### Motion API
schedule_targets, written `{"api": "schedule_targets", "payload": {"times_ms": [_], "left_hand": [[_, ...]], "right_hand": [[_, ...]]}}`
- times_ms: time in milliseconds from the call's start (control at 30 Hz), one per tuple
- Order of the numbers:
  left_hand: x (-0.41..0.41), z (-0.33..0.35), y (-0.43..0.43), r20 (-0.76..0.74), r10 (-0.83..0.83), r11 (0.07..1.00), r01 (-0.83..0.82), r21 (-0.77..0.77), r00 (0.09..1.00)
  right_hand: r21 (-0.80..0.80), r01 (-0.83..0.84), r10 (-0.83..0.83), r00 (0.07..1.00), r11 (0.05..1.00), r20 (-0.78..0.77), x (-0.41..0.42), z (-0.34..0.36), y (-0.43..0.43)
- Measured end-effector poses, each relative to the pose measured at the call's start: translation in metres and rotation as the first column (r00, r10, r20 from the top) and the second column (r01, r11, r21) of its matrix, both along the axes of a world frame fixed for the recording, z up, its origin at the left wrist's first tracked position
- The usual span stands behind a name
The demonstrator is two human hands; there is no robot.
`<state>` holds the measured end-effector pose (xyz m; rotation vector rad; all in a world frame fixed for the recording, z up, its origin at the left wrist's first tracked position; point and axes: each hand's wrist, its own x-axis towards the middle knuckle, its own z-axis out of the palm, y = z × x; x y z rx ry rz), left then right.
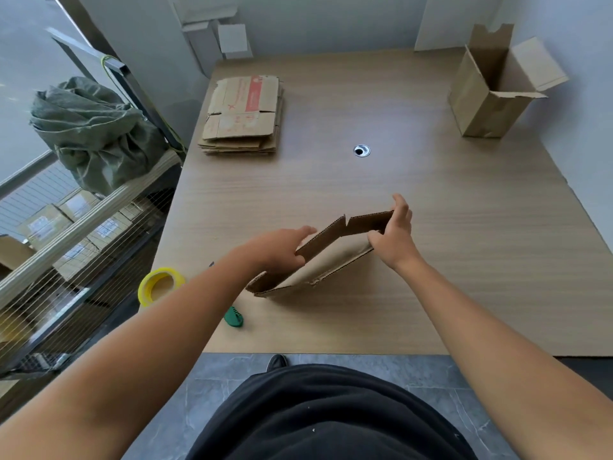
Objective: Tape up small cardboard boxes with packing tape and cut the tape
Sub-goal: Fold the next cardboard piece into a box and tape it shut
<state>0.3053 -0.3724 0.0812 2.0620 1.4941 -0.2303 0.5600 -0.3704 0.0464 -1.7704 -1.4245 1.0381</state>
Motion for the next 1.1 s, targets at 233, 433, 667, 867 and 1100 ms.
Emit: {"api": "schedule_targets", "payload": {"times_ms": [233,433,667,867,1100], "left_hand": [[-0.03,-0.004,0.033,0.227,0.298,0.921,-0.341,0.186,0.927],[-0.043,-0.016,0.045,0.097,0.15,0.949,-0.171,0.265,0.984],[-0.073,-0.024,0.073,0.235,-0.09,0.989,0.06,0.132,0.968],[-0.109,-0.015,0.046,0.669,0.166,0.91,-0.374,0.178,0.724],[-0.126,-0.062,-0.037,0.806,0.507,0.795,-0.526,-0.3,0.305]], "right_hand": [[0.059,-0.049,0.057,0.989,0.997,-0.139,-0.048,0.005,-0.002],[-0.064,0.046,-0.049,0.998,0.997,-0.039,-0.089,-0.001,-0.002],[0.02,0.095,-0.097,0.963,0.995,0.253,-0.099,-0.002,-0.02],[0.012,0.062,-0.062,0.937,0.998,0.343,-0.096,-0.005,-0.025],[0.196,-0.041,-0.05,0.898,0.98,0.437,-0.096,-0.02,-0.019]]}}
